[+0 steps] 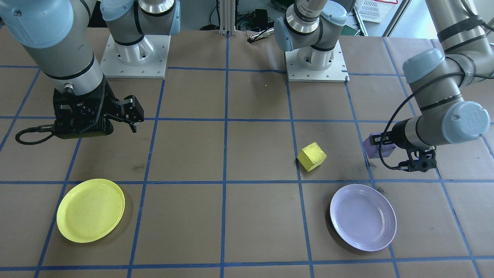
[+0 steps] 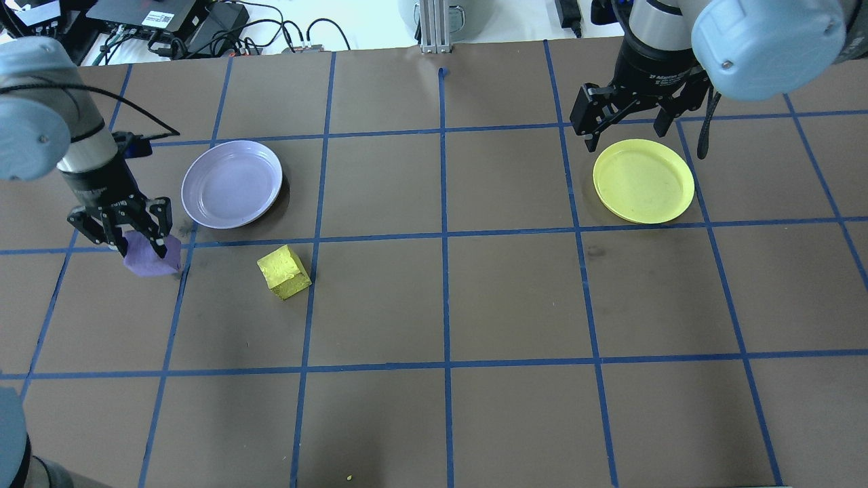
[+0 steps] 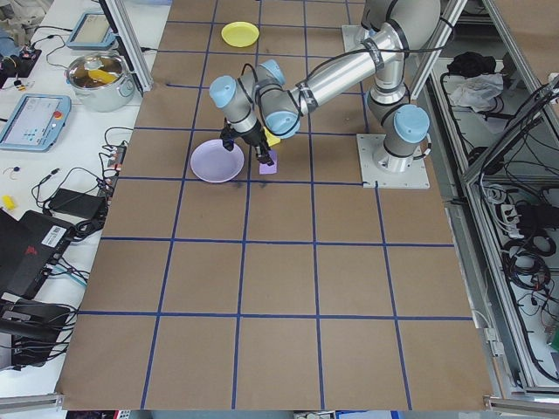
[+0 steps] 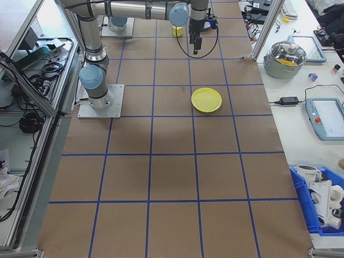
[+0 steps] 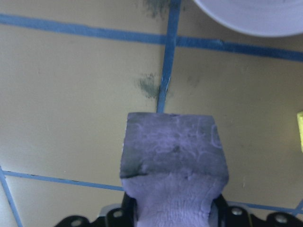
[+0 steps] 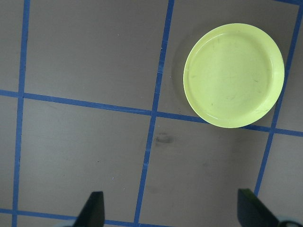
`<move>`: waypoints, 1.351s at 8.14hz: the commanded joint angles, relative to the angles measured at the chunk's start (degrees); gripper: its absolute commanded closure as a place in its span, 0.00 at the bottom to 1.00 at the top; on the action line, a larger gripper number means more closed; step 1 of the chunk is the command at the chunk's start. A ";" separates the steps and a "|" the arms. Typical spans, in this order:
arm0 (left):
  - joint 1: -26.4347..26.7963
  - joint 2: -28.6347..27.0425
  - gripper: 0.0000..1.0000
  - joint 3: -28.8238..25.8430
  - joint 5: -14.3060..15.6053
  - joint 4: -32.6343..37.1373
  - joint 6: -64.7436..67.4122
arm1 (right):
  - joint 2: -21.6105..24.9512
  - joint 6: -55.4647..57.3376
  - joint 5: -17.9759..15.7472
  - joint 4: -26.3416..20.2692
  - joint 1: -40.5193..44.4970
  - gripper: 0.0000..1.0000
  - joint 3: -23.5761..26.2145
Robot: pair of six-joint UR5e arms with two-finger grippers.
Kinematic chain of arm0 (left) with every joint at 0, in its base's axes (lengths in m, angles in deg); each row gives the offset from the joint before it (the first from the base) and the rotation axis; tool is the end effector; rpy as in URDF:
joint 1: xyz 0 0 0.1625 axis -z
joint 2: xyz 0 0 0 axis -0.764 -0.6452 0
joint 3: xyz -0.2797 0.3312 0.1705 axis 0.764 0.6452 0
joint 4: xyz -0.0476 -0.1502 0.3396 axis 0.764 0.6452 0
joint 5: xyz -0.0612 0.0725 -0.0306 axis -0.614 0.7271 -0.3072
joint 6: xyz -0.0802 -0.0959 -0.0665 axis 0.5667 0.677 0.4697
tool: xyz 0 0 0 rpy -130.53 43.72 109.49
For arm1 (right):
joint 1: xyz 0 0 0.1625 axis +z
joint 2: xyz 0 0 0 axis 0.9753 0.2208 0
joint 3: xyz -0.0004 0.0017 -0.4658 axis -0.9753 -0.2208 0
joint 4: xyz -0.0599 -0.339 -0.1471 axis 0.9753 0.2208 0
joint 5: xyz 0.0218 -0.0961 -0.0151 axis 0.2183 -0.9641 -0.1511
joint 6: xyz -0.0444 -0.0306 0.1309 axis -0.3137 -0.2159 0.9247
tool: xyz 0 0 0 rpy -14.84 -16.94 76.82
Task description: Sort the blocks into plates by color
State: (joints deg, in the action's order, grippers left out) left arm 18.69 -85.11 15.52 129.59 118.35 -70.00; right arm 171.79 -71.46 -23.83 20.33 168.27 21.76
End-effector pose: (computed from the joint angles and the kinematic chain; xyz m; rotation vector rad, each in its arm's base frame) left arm 0.0799 -0.4994 0.2977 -0.2227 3.0094 0.6133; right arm 0.1347 -0.5083 0.4497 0.2444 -3.0783 -0.0306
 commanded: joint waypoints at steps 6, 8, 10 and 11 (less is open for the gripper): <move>6.28 -19.63 0.57 -22.71 -5.45 -2.36 -6.95 | 0.00 -0.32 -0.22 0.59 0.03 0.00 0.00; 6.28 -19.73 0.52 -22.63 -5.45 -2.37 -6.78 | 0.00 -0.41 -0.22 0.77 0.03 0.00 0.09; 6.46 -19.90 0.00 -22.54 -7.28 -4.46 -5.90 | 0.00 -0.32 -0.22 0.77 0.03 0.00 0.00; 6.46 -19.82 0.00 -22.54 -8.95 -5.26 -5.29 | 0.00 -0.32 -0.22 0.77 0.03 0.00 0.00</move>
State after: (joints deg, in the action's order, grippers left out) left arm 25.08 -104.90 -7.08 123.24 114.93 -76.21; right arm 171.79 -71.79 -24.02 21.11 168.30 21.77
